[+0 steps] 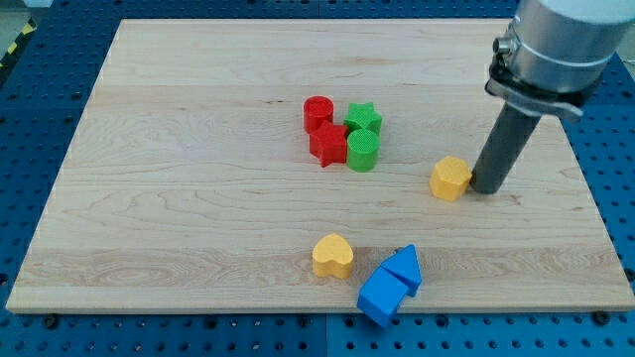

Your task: Move the hexagon above the triangle

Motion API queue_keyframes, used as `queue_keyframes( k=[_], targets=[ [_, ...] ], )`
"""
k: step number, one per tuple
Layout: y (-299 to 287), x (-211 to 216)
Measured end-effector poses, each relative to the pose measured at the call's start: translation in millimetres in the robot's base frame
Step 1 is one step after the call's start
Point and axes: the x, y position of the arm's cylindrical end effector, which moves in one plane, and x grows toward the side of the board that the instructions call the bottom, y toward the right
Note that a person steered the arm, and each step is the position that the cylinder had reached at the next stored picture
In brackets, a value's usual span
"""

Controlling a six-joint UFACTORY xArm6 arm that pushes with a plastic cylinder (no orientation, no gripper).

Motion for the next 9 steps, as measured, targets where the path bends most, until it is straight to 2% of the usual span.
queue_keyframes(
  k=[2,3,4,6,9],
  targets=[
    [2.6,-44.1],
    [2.0,-46.9],
    [-28.4,-46.4],
    [-28.7,-11.5],
    [-18.7,11.7]
  ],
)
